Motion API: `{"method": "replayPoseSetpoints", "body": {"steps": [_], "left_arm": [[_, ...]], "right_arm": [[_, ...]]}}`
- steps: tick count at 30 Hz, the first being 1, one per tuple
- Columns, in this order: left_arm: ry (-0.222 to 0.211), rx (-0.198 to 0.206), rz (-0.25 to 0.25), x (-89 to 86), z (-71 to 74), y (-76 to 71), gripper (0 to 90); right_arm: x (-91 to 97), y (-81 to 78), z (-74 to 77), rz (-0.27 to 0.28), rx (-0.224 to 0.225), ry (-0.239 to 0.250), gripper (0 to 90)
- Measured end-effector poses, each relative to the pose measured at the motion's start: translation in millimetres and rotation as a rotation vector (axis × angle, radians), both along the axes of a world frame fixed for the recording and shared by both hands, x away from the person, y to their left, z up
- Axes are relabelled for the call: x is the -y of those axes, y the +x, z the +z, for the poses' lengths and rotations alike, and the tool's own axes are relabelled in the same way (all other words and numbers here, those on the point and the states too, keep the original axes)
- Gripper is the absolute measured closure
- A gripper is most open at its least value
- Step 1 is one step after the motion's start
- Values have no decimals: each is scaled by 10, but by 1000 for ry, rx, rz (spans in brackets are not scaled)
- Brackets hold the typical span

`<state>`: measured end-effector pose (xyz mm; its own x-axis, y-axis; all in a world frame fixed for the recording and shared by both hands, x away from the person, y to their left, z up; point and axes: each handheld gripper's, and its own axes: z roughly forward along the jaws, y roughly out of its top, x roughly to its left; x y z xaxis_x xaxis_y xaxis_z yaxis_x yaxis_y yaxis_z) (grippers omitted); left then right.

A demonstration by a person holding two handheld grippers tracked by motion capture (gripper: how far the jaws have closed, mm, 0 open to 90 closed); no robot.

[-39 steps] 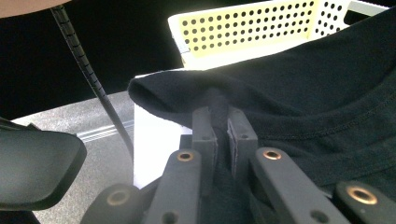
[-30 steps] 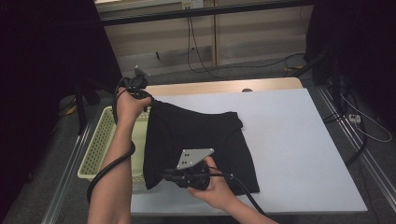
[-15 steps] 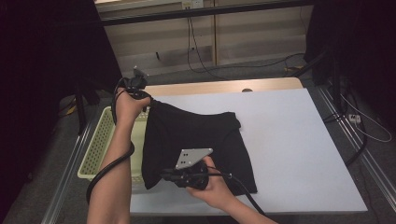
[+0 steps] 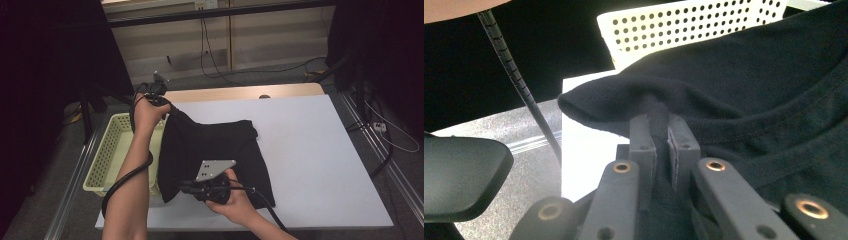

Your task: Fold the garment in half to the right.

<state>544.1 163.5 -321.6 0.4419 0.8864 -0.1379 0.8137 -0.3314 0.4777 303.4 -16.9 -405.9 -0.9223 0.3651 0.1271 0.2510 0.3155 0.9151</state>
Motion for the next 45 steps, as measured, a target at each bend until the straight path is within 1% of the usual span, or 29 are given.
{"method": "replayPoseSetpoints", "body": {"steps": [3, 6, 8, 10, 11, 13, 14, 15, 16, 17, 20, 23, 24, 25, 27, 28, 29, 32, 33, 34, 38, 42, 44, 45], "left_arm": [[-6, -1, 1, 57, -17, 10, 865], [-7, -2, -17, 99, -29, 26, 866], [-16, -3, -14, 137, -41, 32, 865], [-19, -1, -25, 164, -49, 45, 865], [-26, -2, -15, 191, -60, 45, 865], [-22, 0, -32, 225, -74, 58, 865], [-26, -7, -33, 250, -80, 61, 865], [-24, -3, -35, 272, -86, 65, 865], [-24, -9, -40, 289, -87, 70, 865], [-24, -5, -43, 307, -96, 74, 865], [-27, -8, -53, 354, -111, 88, 865], [-30, -3, -61, 410, -125, 95, 865], [-40, -2, -58, 433, -130, 95, 865], [-35, -2, -69, 446, -128, 101, 865], [-41, 5, -69, 486, -142, 104, 865], [-39, 5, -78, 498, -146, 111, 865], [-44, 4, -72, 518, -157, 110, 865], [-47, 6, -76, 549, -178, 114, 865], [-50, 6, -86, 572, -193, 120, 865], [-57, 7, -77, 590, -203, 117, 865], [-57, 16, -87, 626, -223, 122, 865], [-73, 16, -88, 675, -237, 115, 865], [-73, 24, -93, 703, -247, 111, 865], [-72, 24, -105, 714, -251, 112, 865]], "right_arm": [[33, -3, -20, -3, -4, 4, 845], [71, -3, -37, -13, -5, 0, 845], [96, -7, -42, -20, -10, 3, 845], [121, -8, -46, -28, -6, -1, 845], [133, -8, -50, -31, -7, 2, 845], [157, -11, -59, -38, -8, 0, 845], [167, -13, -64, -42, -11, 2, 845], [178, -16, -68, -48, -13, 2, 845], [190, -17, -75, -50, -10, 0, 845], [200, -20, -78, -55, -14, 4, 845], [238, -28, -86, -66, -15, 2, 845], [280, -32, -87, -78, -15, 1, 845], [294, -33, -87, -81, -14, -1, 845], [308, -36, -87, -85, -13, -4, 845], [336, -42, -88, -92, -12, -4, 845], [351, -46, -91, -95, -12, -5, 845], [364, -50, -96, -97, -13, -6, 845], [406, -63, -111, -107, -14, -11, 845], [421, -65, -117, -108, -13, -13, 845], [438, -68, -120, -111, -14, -14, 845], [504, -79, -128, -123, -15, -19, 845], [562, -91, -139, -131, -9, -26, 845], [593, -96, -148, -135, -10, -29, 845], [609, -98, -153, -138, -11, -29, 845]]}}
